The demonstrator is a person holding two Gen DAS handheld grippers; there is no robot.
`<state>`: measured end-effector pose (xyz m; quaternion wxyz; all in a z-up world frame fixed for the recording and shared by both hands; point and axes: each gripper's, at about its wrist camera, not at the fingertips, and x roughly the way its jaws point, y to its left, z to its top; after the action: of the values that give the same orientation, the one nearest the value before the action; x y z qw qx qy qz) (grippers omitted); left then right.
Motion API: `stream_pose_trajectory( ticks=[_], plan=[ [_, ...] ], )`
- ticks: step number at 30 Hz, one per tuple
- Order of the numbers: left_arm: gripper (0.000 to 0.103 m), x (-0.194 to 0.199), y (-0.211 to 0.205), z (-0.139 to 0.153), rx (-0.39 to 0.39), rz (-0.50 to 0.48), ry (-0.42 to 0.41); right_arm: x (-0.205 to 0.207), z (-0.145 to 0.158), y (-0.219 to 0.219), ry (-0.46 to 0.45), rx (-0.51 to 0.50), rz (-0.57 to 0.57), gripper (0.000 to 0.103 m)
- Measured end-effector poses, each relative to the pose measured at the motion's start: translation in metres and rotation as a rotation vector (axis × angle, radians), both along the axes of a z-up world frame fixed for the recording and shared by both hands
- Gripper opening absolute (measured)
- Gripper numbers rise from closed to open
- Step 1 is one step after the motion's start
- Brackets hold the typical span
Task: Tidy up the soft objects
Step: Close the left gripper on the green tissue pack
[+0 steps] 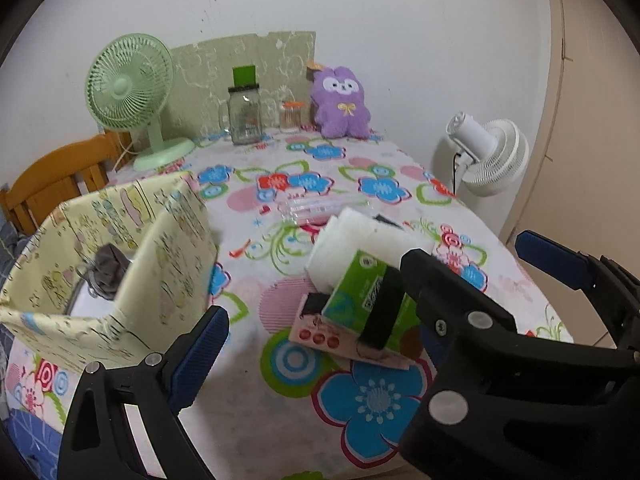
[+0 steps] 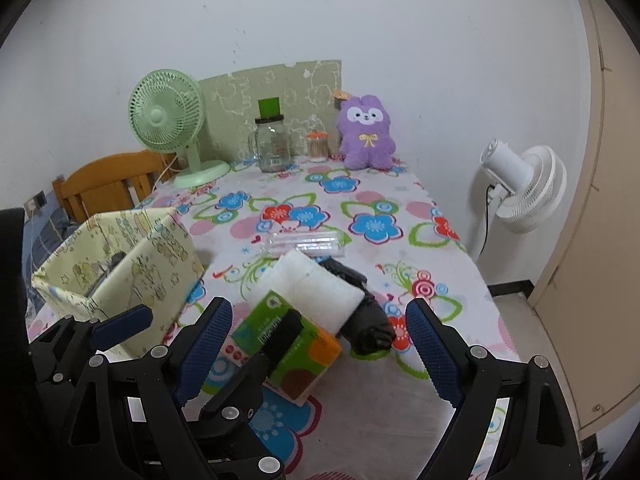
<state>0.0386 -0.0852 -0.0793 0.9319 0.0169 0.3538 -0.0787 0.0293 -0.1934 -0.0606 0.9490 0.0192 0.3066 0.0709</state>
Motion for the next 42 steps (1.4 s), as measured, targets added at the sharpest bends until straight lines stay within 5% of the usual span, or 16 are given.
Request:
stream_pose_trajectory(
  ticks=[29,33,42],
  plan=[
    [0.096,0.027,-0.048,-0.033,0.052,-0.089,0.071,0.023,-0.046,-0.046,0.133,0.040,-0.089,0.091],
    [0.082,0.031,-0.048,-0.037,0.054,-0.079,0.093,0.026,-0.049,-0.048,0.144,0.044,-0.093,0.091],
    [0.080,0.029,-0.041,-0.035,0.047,-0.063,0.098,0.029,-0.049,-0.044,0.149,0.054,-0.068,0.091]
  ],
)
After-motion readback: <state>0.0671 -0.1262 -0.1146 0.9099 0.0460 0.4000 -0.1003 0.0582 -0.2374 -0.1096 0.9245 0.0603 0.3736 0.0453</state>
